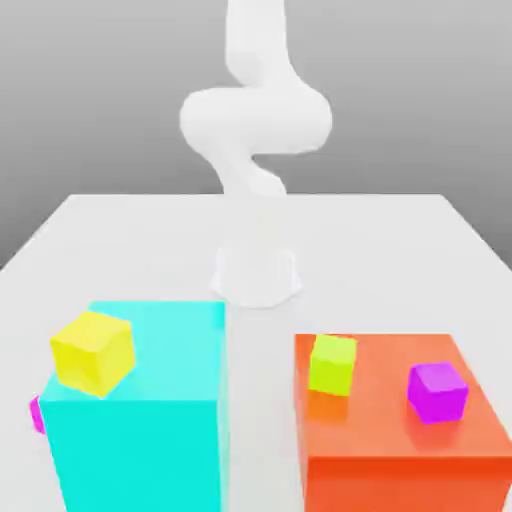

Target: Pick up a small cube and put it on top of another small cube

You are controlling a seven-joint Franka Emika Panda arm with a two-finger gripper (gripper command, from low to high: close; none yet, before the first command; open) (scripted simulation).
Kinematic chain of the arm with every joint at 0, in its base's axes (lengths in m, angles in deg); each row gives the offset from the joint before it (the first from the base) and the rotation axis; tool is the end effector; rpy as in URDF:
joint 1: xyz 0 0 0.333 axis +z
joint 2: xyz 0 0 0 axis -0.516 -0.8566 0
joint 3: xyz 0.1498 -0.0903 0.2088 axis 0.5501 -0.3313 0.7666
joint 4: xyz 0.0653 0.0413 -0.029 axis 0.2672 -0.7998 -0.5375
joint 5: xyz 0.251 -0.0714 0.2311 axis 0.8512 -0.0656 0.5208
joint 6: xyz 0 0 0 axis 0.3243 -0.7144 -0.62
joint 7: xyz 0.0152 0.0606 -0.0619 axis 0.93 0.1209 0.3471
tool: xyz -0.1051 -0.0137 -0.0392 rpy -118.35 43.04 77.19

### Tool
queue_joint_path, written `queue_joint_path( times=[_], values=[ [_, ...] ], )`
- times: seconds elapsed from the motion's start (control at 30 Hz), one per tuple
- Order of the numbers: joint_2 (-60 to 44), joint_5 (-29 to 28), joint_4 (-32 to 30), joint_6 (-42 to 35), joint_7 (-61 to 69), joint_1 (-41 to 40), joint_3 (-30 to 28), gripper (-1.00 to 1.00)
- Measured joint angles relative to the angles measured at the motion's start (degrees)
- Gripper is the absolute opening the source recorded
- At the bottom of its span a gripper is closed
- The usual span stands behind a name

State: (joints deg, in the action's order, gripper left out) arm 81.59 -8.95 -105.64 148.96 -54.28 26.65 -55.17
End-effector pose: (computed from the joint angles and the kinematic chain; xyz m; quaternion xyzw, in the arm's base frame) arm 0.3620 -0.0147 0.6423 -0.8286 0.4271 -0.3370 0.1321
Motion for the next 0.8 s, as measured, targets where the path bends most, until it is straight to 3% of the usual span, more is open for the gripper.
queue_joint_path(
  times=[0.4, 0.63, 0.8],
  values=[
    [-20.51, -7.74, -5.23, 8.72, -32.23, -18.30, 4.69, 0.00],
    [-32.22, -11.07, -8.24, 13.75, -49.95, -25.32, 3.50, 0.00],
    [-40.22, -10.50, -10.51, 17.70, -60.47, -29.73, 1.31, 0.00]
  ],
)
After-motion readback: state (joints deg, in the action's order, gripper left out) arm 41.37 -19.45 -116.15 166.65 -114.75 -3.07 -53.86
